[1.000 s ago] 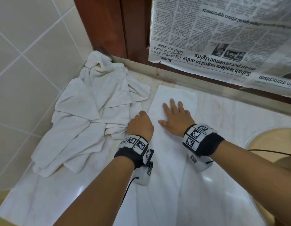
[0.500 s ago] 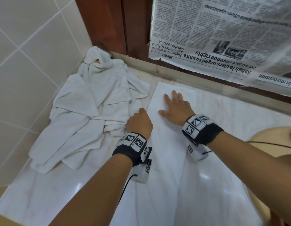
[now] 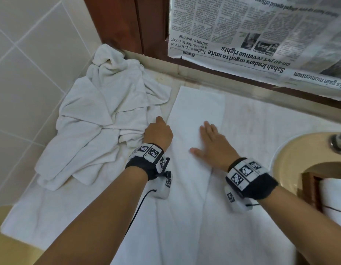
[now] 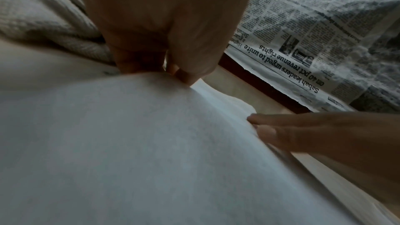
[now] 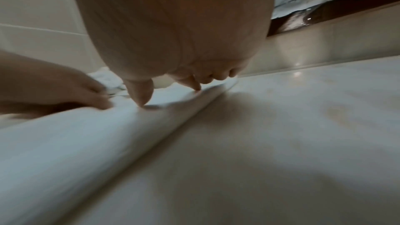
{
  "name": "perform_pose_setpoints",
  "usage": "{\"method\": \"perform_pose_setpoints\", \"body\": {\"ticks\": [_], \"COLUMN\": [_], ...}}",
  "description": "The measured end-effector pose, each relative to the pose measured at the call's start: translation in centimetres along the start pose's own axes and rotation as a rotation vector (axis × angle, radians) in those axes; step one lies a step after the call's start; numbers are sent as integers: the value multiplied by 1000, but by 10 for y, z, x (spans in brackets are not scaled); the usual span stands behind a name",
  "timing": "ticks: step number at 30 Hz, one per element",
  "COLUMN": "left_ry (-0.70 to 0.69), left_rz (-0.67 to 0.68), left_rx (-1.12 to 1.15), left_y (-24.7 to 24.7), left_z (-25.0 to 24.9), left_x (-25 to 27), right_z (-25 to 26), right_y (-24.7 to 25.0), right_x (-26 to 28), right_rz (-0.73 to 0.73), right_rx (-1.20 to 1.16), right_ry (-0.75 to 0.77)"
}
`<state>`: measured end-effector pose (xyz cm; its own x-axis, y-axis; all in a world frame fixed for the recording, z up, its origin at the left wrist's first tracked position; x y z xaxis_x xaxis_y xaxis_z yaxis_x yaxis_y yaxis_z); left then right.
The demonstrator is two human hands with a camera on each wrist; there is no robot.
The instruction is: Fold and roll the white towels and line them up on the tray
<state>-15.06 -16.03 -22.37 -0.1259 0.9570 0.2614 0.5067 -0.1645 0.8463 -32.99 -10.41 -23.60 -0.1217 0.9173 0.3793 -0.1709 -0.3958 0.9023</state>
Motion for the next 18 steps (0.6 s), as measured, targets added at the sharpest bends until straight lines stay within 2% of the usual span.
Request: {"method": "perform_pose_setpoints", "body": {"ticks": [3, 7, 13, 18], "left_ry": [52, 103, 97, -34], "left_rz": [10, 24, 146, 278], "left_rx": [137, 263, 152, -158], "left_y": [7, 14, 0, -16], "left_z": [7, 31, 65, 55], "left_x": [15, 73, 149, 190], "right_z": [1, -11, -28, -41], "right_y": [-16, -14, -14, -11], "right_x": [19, 30, 45, 46], "right_rz": [-2, -38, -48, -20], "right_rx": [-47, -13, 60, 73], "right_ry": [-2, -33, -103, -141]}}
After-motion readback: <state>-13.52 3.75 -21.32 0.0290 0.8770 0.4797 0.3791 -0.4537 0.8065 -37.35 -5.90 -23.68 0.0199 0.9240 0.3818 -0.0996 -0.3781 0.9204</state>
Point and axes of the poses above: each hand's wrist, its own x-axis away from the middle knuckle, its own y-axis out of the back of the hand, z = x × y, the point moved 7 cm from there along -x, towards the middle knuckle, and after that the axes turned 7 degrees about -z, right-handed, at the moved point
